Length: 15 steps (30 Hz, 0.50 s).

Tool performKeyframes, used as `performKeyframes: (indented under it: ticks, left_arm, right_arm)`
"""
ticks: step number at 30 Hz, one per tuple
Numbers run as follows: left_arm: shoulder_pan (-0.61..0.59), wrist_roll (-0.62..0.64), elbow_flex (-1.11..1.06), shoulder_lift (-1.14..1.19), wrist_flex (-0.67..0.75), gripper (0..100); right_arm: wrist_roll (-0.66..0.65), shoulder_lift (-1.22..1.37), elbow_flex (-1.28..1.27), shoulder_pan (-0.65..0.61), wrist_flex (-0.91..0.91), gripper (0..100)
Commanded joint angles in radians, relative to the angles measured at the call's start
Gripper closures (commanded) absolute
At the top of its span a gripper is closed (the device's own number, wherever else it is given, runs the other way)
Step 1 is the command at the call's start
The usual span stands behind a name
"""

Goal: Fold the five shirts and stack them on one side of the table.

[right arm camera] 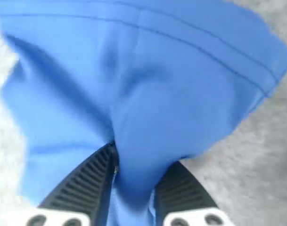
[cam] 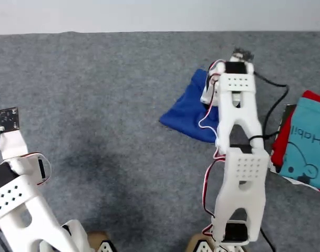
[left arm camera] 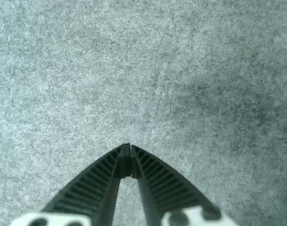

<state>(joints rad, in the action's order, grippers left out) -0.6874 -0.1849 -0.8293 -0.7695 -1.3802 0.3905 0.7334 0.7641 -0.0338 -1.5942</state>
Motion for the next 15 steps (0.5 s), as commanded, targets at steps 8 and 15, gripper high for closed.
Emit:
performKeyframes:
  ticks: [8,15]
  left_arm:
    - [0.003,-0.011,0.005,-0.026,0.014,99]
    - [0.003,-0.011,0.005,-0.025,0.014,99]
  right_arm:
    - [-0.364,-0.374,0.029,0.191,-0.2,99.0]
    - [-0.548,-0.53,0.028,0.343,-0.2,99.0]
